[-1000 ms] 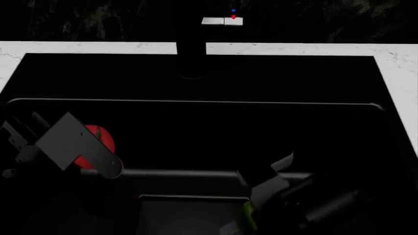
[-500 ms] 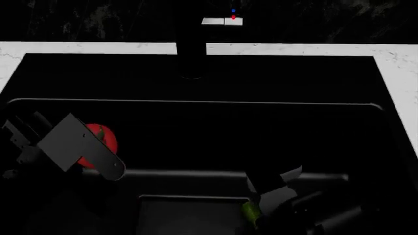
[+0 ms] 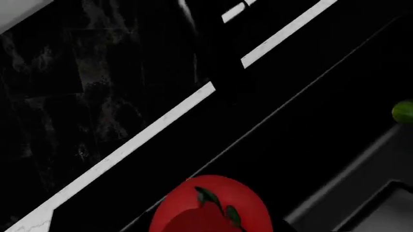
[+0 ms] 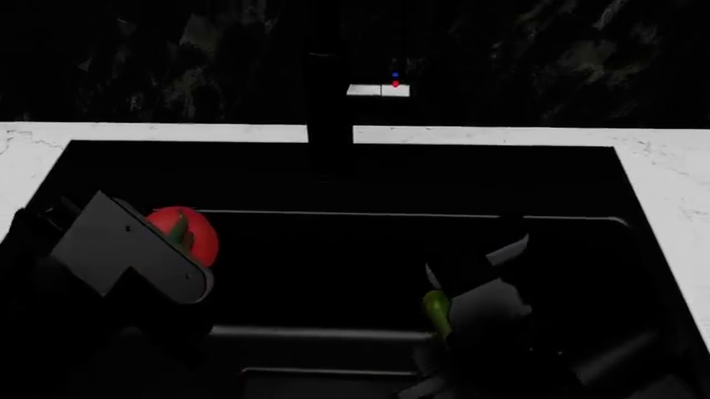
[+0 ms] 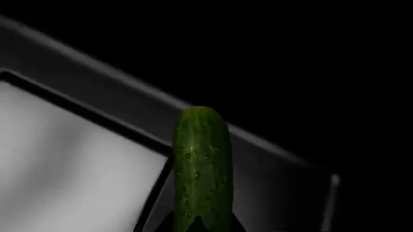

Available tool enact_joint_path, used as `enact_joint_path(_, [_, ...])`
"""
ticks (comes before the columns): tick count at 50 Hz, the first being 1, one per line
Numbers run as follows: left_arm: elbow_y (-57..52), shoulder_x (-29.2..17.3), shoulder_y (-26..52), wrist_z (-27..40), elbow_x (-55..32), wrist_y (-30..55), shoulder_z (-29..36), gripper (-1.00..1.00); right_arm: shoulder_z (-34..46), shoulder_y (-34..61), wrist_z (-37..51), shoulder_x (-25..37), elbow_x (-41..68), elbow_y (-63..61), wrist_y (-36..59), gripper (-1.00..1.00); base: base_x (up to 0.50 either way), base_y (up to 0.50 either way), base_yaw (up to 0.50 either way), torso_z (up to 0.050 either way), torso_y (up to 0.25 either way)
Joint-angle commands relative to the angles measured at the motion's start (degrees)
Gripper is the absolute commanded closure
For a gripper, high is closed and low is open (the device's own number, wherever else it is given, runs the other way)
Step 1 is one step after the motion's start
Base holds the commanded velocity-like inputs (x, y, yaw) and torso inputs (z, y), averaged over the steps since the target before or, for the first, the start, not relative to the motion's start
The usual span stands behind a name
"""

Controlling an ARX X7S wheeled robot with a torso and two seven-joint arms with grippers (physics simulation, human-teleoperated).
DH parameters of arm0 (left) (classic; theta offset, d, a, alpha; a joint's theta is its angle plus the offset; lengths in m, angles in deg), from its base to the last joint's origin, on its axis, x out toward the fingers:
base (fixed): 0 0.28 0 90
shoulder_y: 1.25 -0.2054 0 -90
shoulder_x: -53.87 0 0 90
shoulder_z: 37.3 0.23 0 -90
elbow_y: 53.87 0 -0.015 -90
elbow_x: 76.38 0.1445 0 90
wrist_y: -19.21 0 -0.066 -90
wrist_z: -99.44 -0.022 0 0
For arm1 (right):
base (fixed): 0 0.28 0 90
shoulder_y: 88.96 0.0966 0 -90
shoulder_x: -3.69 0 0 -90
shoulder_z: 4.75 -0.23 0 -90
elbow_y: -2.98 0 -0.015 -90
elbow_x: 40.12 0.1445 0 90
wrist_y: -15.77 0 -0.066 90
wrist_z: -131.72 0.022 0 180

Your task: Pick the vegetables from the sink and place them on the cutting board.

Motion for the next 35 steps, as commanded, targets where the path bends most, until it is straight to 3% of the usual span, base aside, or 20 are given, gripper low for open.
enact_joint_path(1, [-1.0, 1.8, -2.8, 3.8, 0.8, 0.2, -5.1, 1.00, -4.4, 0.7, 6.6, 5.1, 1.4, -14.4, 1.6, 1.00, 0.00, 0.00, 0.00, 0.000, 0.250])
enact_joint_path(14, [-3.6, 0.7, -2.3, 6.0, 0.9, 3.3, -8.1, 1.00, -7.9, 0.3, 12.1, 9.1, 4.5, -22.0, 3.5, 1.00, 0.01, 0.00, 0.00, 0.000, 0.250])
enact_joint_path(27, [-6.1, -1.2, -0.8, 8.4, 3.7, 5.7, -4.1, 1.00, -11.0, 0.5, 15.2, 11.8, 8.7, -27.6, 5.4, 1.00, -0.50, 0.00, 0.00, 0.000, 0.000])
enact_joint_path(35, [-8.9, -0.7, -1.9, 9.8, 3.5, 7.0, -5.5, 1.00, -11.9, -1.0, 16.9, 13.9, 10.4, -34.6, 4.8, 1.00, -0.04, -0.21, 0.00, 0.000, 0.000])
